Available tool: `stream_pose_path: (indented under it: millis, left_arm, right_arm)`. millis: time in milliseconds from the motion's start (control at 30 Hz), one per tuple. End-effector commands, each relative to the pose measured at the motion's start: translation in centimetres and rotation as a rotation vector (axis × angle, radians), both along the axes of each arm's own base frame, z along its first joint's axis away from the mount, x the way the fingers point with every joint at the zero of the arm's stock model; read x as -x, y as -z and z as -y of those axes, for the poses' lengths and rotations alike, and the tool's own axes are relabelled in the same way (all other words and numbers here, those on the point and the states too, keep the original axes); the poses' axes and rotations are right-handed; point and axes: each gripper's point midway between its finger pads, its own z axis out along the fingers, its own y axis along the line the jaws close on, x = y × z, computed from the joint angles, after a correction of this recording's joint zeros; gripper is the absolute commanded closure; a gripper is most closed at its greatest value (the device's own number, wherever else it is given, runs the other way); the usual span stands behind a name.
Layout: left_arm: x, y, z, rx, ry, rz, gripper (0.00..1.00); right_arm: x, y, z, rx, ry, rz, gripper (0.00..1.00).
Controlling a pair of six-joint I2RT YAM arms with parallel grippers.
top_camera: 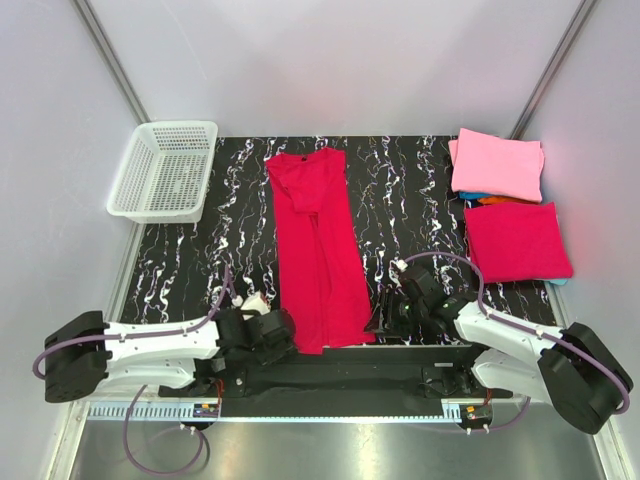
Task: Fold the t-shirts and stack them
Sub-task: Fold the tshirt
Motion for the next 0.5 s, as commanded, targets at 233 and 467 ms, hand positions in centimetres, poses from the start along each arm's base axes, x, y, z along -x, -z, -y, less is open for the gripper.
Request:
stream_pose_path:
  millis: [233,467]
  left_arm:
    - [-2.8,-6.0,2.1,0.101,0.067,0.228,0.51]
    - [-5.5,-8.6,2.0,-0.010,0.092,0.359,0.46]
  right_arm:
    - [-1.4,-2.5,1.1,0.120,-0.008,0.088,0.49]
    - [-4.2,-5.8,-0.8,0.155,-0.129,0.224,0.49]
